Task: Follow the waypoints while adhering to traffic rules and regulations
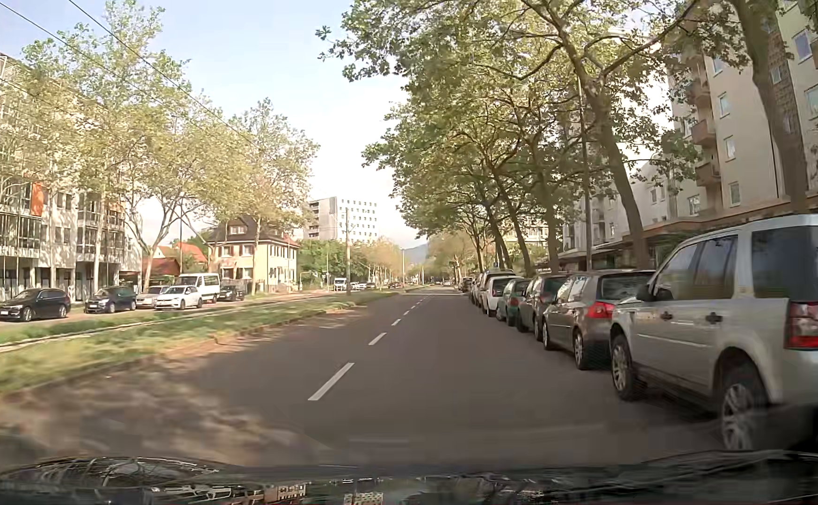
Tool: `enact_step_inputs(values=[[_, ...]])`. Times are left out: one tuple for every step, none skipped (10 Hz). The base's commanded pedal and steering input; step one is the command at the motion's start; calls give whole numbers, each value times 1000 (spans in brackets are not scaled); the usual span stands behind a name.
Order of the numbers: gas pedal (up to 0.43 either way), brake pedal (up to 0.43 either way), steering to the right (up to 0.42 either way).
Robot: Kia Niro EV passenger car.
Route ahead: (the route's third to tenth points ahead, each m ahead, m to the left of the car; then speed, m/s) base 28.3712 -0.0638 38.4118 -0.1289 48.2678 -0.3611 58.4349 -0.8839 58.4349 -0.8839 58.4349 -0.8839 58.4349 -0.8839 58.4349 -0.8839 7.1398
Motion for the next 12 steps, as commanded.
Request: enact_step_inputs(values=[[98, 0, 8], [98, 0, 9], [98, 0, 10], [98, 0, 9], [98, 0, 10], [87, 0, 9], [87, 0, 10], [87, 0, 9], [87, 0, 9], [87, 0, 7], [79, 0, 5], [67, 0, 4]])
